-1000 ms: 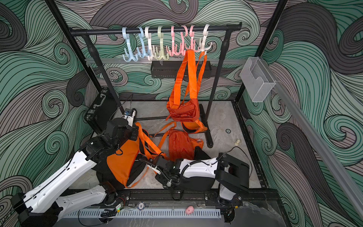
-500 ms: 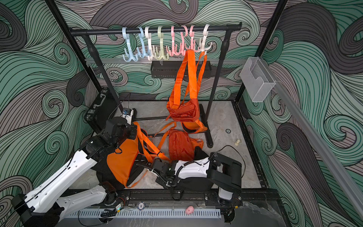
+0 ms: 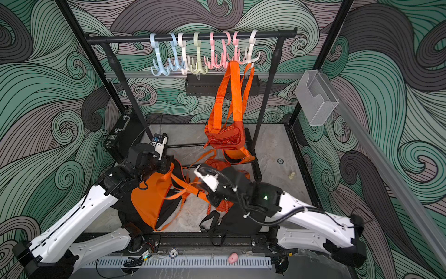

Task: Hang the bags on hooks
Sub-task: Pick up the bag from the bag.

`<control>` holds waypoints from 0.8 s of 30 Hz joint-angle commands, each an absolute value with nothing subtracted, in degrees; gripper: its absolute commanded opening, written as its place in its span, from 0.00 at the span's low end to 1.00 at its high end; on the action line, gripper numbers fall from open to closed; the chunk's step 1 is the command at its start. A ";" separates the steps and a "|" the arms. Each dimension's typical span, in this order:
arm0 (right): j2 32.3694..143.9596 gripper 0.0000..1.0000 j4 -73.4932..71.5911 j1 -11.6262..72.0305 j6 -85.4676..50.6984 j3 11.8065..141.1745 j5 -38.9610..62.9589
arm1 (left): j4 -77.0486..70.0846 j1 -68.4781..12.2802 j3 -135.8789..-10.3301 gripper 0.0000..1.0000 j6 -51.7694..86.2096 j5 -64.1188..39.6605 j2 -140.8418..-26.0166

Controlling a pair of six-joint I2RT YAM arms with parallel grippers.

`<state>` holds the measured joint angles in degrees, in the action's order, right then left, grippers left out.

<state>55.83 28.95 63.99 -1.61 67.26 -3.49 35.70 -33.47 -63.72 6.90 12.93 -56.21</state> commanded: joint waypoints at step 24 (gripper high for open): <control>86.62 0.00 50.01 38.58 2.30 134.64 27.55 | 24.66 -33.31 -88.51 0.99 -1.74 -18.26 -65.98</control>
<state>85.41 47.97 39.57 2.33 130.69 20.56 28.25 -33.50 -86.70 -1.50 -15.51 -62.22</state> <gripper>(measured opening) 0.048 0.986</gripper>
